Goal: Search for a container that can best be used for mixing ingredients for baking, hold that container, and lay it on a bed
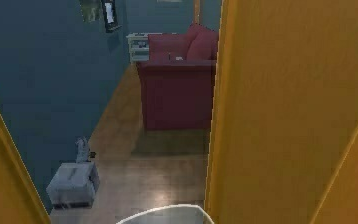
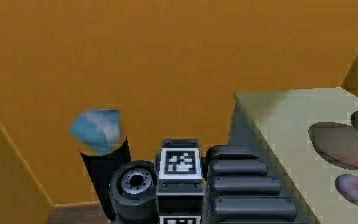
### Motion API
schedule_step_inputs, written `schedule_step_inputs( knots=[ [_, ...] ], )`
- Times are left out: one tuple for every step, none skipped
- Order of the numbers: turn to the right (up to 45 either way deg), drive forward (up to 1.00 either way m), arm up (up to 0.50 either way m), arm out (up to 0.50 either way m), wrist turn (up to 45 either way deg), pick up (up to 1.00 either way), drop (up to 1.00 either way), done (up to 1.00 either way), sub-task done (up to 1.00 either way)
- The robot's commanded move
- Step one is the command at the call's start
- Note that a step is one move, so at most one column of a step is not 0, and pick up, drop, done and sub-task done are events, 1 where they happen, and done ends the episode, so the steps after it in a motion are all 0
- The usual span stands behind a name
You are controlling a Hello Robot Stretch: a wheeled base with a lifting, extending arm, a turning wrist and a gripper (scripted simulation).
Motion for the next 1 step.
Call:
schedule_step_inputs(
  knots=[
    [-12.0, 0.0, 0.0, 0.0, 0.0, 0.0, 0.0, 0.0, 0.0]
  ],
)
